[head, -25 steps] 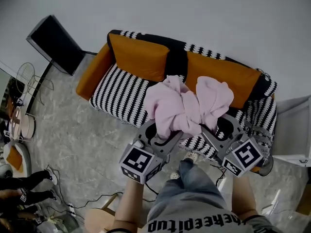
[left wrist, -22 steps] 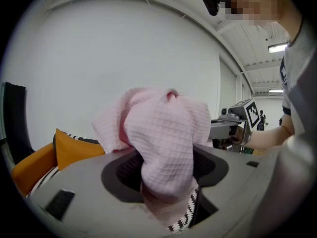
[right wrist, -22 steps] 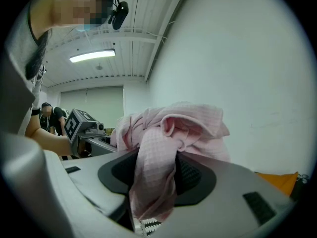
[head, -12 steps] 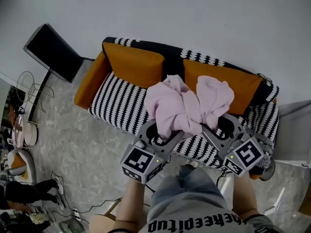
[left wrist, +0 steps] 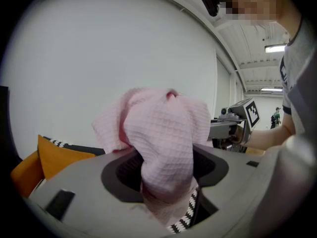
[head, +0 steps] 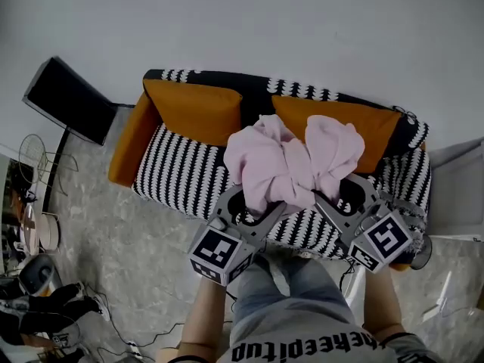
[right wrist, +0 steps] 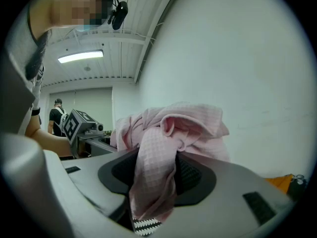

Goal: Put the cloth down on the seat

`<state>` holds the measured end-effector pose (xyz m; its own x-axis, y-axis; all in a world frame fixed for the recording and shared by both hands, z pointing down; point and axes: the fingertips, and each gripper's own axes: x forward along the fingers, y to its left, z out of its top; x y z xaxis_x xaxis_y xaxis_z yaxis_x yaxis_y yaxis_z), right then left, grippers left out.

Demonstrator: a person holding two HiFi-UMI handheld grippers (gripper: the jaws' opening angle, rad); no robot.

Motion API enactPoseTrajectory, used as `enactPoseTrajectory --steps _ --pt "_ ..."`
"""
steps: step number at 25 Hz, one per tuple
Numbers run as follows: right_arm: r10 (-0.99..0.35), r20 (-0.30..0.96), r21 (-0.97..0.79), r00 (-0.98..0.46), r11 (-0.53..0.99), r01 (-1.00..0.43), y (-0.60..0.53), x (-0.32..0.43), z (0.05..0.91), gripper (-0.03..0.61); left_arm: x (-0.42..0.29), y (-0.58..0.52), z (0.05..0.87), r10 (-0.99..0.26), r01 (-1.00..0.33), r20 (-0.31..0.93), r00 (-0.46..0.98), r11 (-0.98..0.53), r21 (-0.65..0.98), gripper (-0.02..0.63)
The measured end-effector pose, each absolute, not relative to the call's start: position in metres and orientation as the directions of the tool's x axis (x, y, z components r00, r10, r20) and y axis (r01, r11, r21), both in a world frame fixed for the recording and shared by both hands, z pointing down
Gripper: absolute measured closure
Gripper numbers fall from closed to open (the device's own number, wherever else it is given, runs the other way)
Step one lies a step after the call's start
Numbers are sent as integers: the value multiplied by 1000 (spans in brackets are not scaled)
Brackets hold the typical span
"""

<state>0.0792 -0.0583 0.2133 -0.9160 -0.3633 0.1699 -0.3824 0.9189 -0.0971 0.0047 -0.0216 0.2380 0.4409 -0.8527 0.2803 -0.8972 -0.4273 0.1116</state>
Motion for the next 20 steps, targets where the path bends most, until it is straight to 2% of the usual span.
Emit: enactPoseTrajectory --steps 6,20 --pt "-429 187 -110 -884 885 -453 -84 69 220 368 -8 -52 245 -811 -861 292 507 -493 124 327" --pt "-584 223 -135 -781 775 -618 -64 16 242 368 -67 -47 269 -681 -750 332 652 -643 154 327"
